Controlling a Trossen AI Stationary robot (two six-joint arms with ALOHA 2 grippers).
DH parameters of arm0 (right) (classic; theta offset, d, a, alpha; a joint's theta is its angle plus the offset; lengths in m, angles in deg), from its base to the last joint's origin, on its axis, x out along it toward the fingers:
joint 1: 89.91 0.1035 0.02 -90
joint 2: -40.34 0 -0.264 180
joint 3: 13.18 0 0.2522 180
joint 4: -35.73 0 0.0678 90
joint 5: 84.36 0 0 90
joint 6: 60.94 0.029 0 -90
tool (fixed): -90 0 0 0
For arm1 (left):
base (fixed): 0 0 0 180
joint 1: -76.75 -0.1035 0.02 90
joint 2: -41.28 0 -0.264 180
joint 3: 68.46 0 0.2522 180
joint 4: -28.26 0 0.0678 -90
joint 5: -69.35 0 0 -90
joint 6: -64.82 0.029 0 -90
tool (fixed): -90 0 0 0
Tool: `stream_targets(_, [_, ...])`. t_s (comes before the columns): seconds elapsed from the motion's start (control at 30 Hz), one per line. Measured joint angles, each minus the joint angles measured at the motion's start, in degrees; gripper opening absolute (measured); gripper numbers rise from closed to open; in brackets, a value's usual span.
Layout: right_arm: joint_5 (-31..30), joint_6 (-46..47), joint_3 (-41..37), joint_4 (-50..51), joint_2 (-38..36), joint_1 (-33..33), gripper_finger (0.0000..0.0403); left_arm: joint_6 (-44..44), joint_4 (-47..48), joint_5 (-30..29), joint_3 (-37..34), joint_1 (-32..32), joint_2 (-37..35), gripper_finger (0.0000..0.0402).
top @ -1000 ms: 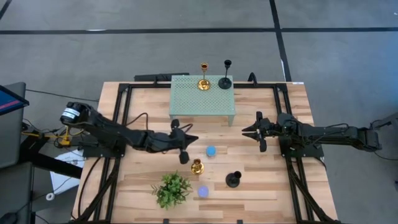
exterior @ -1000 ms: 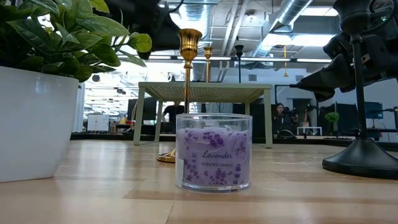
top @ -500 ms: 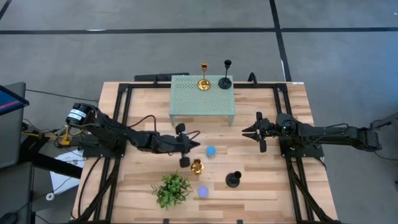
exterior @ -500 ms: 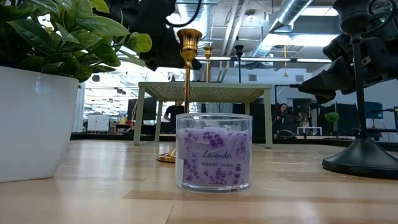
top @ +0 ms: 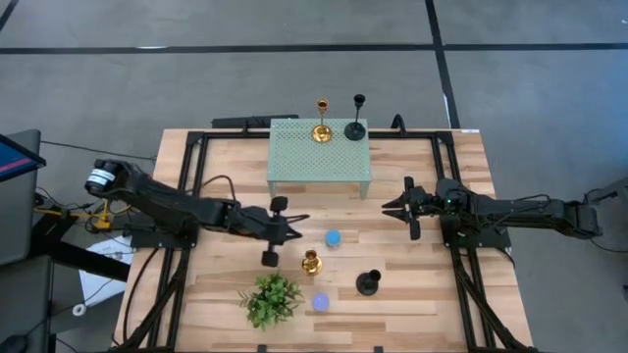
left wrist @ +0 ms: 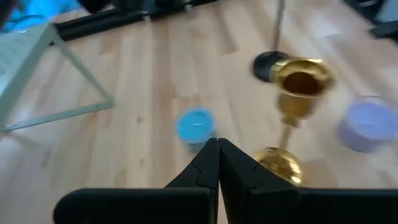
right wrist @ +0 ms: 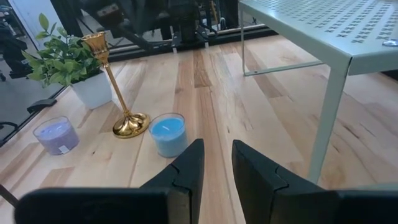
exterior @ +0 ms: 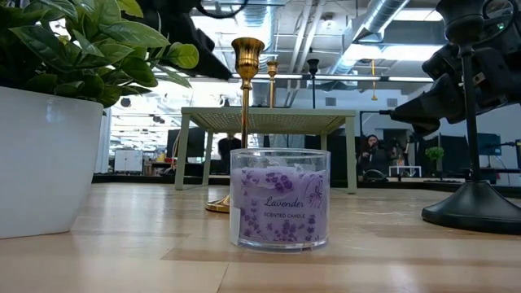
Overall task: Pick & Place candle stick holders
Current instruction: Put the gold candlestick on the shelf
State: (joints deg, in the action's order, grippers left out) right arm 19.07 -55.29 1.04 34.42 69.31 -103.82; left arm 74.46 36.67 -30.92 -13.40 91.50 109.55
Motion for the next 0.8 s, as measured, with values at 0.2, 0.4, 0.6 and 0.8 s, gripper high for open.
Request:
stream_targets(0.2, [-0.01,0.0,0.01,-0.55,-0.02,0.0,0.0075,-1.73,-0.87,10.35,-5.73,-2.21,-2.58,0.0003])
stream_targets(0.4, [0.0,1.78,0.0,-0.81,-0.02,0.01,0.0075,-2.56,-14.69,19.67,-12.58,-5.72,-2.0,0.0003])
stream_targets(0.6, [0.0,3.43,0.0,-0.76,0.0,0.0,0.0075,-3.44,-22.12,20.62,-15.11,-5.69,0.88,0.0003])
stream_targets(0.8, [0.0,3.43,0.01,-0.97,-0.02,0.02,0.0075,-2.73,-27.14,19.7,-15.14,-4.94,7.41,0.0003])
